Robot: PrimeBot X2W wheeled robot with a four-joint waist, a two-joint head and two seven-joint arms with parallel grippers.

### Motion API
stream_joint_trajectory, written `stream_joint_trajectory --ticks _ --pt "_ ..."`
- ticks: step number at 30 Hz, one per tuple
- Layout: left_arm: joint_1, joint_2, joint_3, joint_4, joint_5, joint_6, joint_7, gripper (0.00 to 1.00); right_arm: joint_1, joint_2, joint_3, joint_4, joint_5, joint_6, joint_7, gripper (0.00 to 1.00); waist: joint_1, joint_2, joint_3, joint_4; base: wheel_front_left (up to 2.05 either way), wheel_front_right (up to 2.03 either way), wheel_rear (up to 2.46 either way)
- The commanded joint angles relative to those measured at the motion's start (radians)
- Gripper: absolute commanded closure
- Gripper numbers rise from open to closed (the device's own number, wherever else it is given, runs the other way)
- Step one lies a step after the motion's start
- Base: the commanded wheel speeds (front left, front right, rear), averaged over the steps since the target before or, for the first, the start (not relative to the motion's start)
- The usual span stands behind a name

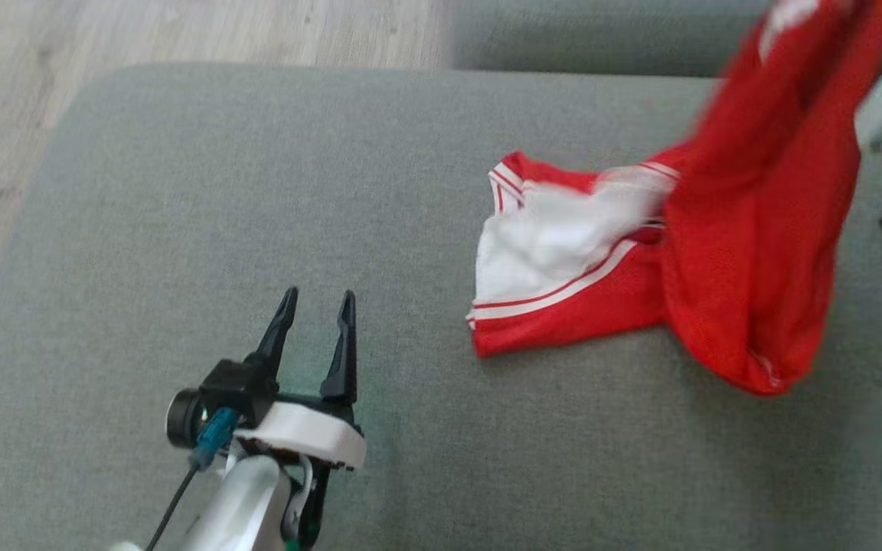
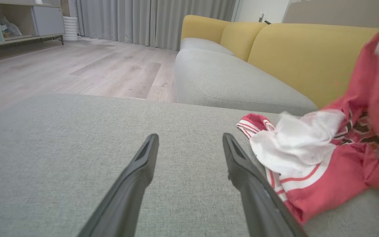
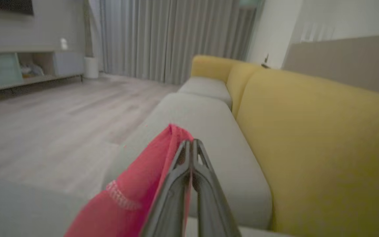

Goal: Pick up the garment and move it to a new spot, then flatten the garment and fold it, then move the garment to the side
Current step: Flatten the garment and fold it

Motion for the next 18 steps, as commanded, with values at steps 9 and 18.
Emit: stream_joint_trajectory --ticks 9,18 --pt "-0.065 0.000 0.002 -0.021 -0.018 0.005 -0.012 0.00 -0.009 -0.050 -0.027 0.244 -0.176 -0.001 -0.083 0.00 -0.0002 0.0000 0.047 0.020 0.00 0.00 0.00" --pt "-0.052 0.000 0.043 -0.029 -0.008 0.012 -0.012 0.00 -0.001 0.096 -0.001 0.201 -0.133 -0.001 -0.273 0.00 -0.0002 0.0000 -0.008 -0.059 0.00 0.00 0.00"
